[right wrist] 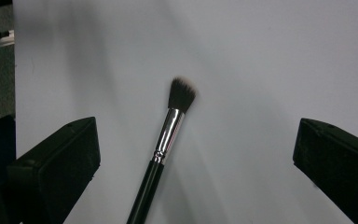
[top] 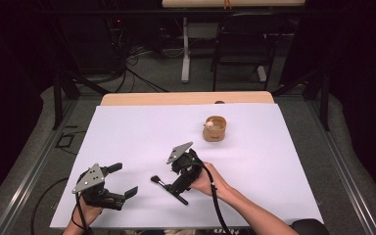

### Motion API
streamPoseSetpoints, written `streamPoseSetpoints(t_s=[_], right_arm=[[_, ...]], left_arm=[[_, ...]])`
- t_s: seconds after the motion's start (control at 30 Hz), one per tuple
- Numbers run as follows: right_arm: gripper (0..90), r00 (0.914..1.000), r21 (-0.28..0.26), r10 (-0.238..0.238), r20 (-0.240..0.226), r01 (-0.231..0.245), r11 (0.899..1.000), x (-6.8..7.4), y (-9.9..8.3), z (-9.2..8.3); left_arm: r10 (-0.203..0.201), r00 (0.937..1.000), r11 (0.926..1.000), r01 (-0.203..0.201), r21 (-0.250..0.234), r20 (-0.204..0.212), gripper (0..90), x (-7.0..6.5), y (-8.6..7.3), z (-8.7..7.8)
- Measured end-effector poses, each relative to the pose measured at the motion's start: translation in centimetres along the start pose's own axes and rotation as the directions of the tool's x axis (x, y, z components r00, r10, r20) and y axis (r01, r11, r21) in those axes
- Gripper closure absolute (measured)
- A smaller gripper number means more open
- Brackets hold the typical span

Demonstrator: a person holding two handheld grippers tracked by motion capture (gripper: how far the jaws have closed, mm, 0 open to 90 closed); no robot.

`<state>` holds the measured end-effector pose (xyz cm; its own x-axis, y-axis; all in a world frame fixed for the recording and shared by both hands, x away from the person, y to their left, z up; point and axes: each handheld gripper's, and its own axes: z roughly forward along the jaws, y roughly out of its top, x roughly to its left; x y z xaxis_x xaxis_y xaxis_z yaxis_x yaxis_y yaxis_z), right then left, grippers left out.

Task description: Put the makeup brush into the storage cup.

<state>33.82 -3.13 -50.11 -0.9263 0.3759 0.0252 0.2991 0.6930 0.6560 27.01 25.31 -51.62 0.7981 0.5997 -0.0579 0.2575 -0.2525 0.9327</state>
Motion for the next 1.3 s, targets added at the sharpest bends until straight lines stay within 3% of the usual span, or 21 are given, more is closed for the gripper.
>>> streamPoseSetpoints(t_s=[0.17,0.33,0.47,0.5,0.67,0.73,0.93,1.03,1.3], right_arm=[[0.0,0.9998,0.102,0.011,-0.017,-0.009,0.995,0.2,0.6,0.6],[0.0,0.9994,0.16,0.031,-0.015,-0.028,0.987,0.3,1.0,1.0],[0.2,0.9994,0.175,0.032,-0.012,-0.029,0.984,0.4,1.1,1.3],[5.4,0.9995,0.184,0.031,-0.008,-0.029,0.982,0.6,1.1,1.4],[14.6,0.999,0.184,0.044,-0.008,-0.042,0.982,0.9,1.1,1.8],[23.2,0.9986,0.209,0.054,-0.003,-0.052,0.977,1.1,1.1,2.2],[35.4,0.9981,0.246,0.061,0.011,-0.062,0.967,1.5,1.0,2.7],[47.1,0.9971,0.266,0.071,0.027,-0.075,0.961,1.6,0.9,3.0],[61.2,0.9965,0.306,0.083,0.016,-0.083,0.948,1.6,0.7,3.5]], left_arm=[[-0.001,1.0,1.0,0.001,0.001,0.001,0.2,0.0,0.0,0.0],[-0.002,1.0,1.0,0.002,0.0,0.001,0.2,0.0,0.0,0.0],[0.001,1.0,1.0,-0.001,0.003,-0.002,0.2,0.0,0.0,-0.1],[0.001,1.0,1.0,-0.001,0.004,0.003,0.2,0.0,0.0,-0.1],[-0.002,1.0,1.0,0.002,-0.001,-0.005,0.2,0.0,0.0,-0.1],[-0.003,1.0,1.0,0.003,0.001,-0.007,0.2,0.0,0.0,-0.1],[-0.002,1.0,1.0,0.002,0.0,-0.005,0.2,0.0,0.0,-0.1],[-0.002,1.0,1.0,0.002,0.001,-0.006,0.2,0.0,0.0,-0.1],[-0.001,1.0,1.0,0.001,0.002,-0.001,0.2,0.0,0.0,-0.1]])
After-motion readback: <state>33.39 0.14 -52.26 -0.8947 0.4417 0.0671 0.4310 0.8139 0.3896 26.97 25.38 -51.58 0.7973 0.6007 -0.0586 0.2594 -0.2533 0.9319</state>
